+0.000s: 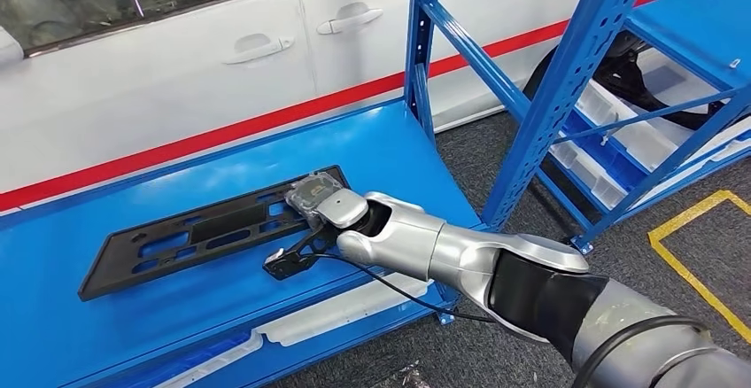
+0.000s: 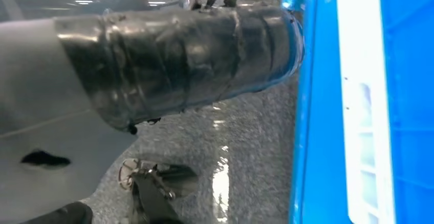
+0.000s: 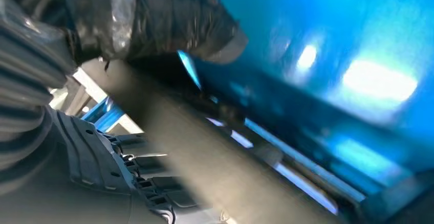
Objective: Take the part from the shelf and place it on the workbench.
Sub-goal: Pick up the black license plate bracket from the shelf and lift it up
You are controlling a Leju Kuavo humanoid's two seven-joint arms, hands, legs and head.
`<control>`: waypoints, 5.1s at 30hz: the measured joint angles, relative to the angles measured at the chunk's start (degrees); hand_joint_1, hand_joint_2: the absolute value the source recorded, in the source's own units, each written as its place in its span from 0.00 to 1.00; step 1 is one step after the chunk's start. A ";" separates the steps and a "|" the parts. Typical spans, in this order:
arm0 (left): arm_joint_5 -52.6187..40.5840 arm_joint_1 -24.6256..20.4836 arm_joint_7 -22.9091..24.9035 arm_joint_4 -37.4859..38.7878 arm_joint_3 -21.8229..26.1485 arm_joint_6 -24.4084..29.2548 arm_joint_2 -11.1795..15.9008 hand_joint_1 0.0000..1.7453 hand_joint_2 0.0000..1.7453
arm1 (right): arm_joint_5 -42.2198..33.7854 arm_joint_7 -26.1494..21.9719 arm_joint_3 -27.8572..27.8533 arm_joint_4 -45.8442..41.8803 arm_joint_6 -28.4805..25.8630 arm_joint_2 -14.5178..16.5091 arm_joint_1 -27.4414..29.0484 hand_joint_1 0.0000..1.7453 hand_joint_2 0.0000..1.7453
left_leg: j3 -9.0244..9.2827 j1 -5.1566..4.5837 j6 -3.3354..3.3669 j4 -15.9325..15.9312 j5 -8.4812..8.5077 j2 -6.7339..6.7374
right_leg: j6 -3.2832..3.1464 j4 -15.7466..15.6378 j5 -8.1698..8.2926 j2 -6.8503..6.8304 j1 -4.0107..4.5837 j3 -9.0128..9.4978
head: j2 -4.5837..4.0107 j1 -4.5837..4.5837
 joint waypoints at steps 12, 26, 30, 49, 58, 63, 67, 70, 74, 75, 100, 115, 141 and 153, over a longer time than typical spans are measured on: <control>1.78 -0.18 -3.55 0.00 0.00 -5.29 0.24 0.00 1.00 | -0.93 0.31 -0.01 0.08 -3.61 -0.19 -0.55 1.00 1.00 | 3.74 -0.12 2.50 -6.83 1.66 0.30 | 2.17 14.00 -6.26 -0.01 0.21 -6.34 | 0.00 0.11; 2.52 -0.20 -3.80 0.00 -0.03 -6.12 0.30 0.00 1.00 | -3.01 -0.69 -3.11 -4.16 -17.91 -0.12 1.93 1.00 1.00 | -4.13 0.33 -1.01 10.00 -6.38 0.11 | -0.10 0.42 -0.01 -0.01 -0.18 -0.40 | 0.00 0.05; 3.00 -0.07 -3.16 0.00 -0.07 -4.78 0.31 0.00 1.00 | -10.87 -4.70 -6.11 -8.28 -26.98 0.44 4.12 1.00 1.00 | -1.37 0.24 -0.33 2.88 -1.00 0.09 | -0.04 0.39 -0.23 0.19 -0.15 -0.14 | 0.00 0.05; 6.37 0.74 -1.13 0.22 -0.79 -1.96 -0.55 0.00 1.00 | -51.59 -20.63 -15.15 -24.77 -49.21 1.11 8.41 1.00 1.00 | 2.33 -0.57 1.25 -3.76 0.01 -0.20 | 1.26 1.26 -0.83 0.04 0.38 -0.64 | -0.01 0.11; 7.50 1.20 2.88 0.57 -1.55 -0.17 -0.85 0.00 1.00 | -66.58 -25.91 -16.12 -29.84 -45.57 1.05 9.38 1.00 1.00 | -2.82 0.06 -0.43 11.09 -8.21 0.07 | -0.50 0.96 0.57 0.05 0.22 -1.65 | 0.00 0.05; 7.61 0.76 3.22 0.57 -1.71 0.52 -0.85 0.00 1.00 | -67.89 -26.44 -16.12 -31.37 -43.37 0.80 9.25 1.00 1.00 | 5.82 -0.96 1.87 -3.54 -2.75 0.02 | -0.06 0.81 1.51 -0.04 0.64 -2.05 | 0.00 0.07; 7.97 0.73 3.39 0.60 -1.92 0.95 -0.90 0.00 1.00 | -68.13 -26.14 -16.12 -32.33 -42.46 0.33 9.05 1.00 1.00 | 6.05 -1.13 2.65 -6.00 -0.86 0.16 | 1.31 0.46 1.99 -0.12 0.40 -2.55 | 0.00 0.08; 8.05 0.66 3.47 0.62 -2.01 1.26 -0.91 0.00 1.00 | -68.23 -25.56 -16.12 -32.80 -41.61 -0.26 8.82 1.00 1.00 | 4.89 -0.81 3.34 -7.38 1.29 0.64 | 1.75 6.56 -4.19 -0.07 0.60 -4.50 | 0.00 0.15; 8.06 0.64 3.48 0.63 -2.37 1.37 -0.96 0.00 1.00 | -68.28 -25.28 -16.12 -32.97 -41.43 -0.81 8.86 1.00 1.00 | 1.77 -0.66 3.14 -6.30 2.79 0.76 | 2.47 13.46 -7.46 -0.10 0.30 -4.26 | 0.00 0.16; 8.06 0.64 3.48 0.63 -2.51 1.37 -1.00 0.00 1.00 | -68.28 -25.26 -16.12 -33.02 -41.43 -0.91 8.85 1.00 1.00 | 0.90 -0.51 2.92 -5.78 3.05 0.76 | 2.69 10.80 -6.11 -0.13 0.13 -2.06 | 0.00 0.17; 7.94 -0.40 4.47 0.84 -4.77 1.48 -0.74 0.00 1.00 | -65.56 -19.85 -12.63 -33.96 -28.46 -3.21 4.91 1.00 1.00 | 7.29 -1.23 3.04 -9.08 0.38 0.57 | 1.27 1.06 2.12 -0.24 0.45 -6.36 | -0.01 0.12; 8.19 -0.27 5.31 0.85 -5.88 1.72 -0.54 0.00 1.00 | -53.13 -14.34 -7.58 -32.65 -26.91 -3.76 3.33 1.00 1.00 | -4.73 0.23 -0.33 0.45 0.65 0.48 | -0.31 1.26 -2.41 -0.23 -0.20 1.87 | -0.01 0.13; 8.76 -0.49 5.29 0.85 -7.38 2.53 -0.32 0.00 1.00 | -44.12 -12.15 -5.74 -29.64 -26.01 -3.24 2.97 1.00 1.00 | -3.11 -0.28 1.02 -3.25 5.39 0.88 | 2.59 1.98 -4.87 -0.15 -0.34 4.00 | 0.00 0.34; 8.13 -0.55 4.03 0.85 -8.77 3.68 -0.34 0.00 1.00 | -40.94 -12.84 -6.33 -29.17 -29.38 -3.37 4.24 1.00 1.00 | 0.43 0.11 0.06 4.81 -0.83 1.92 | -0.10 1.84 1.47 -1.56 -0.13 -3.32 | 0.00 0.28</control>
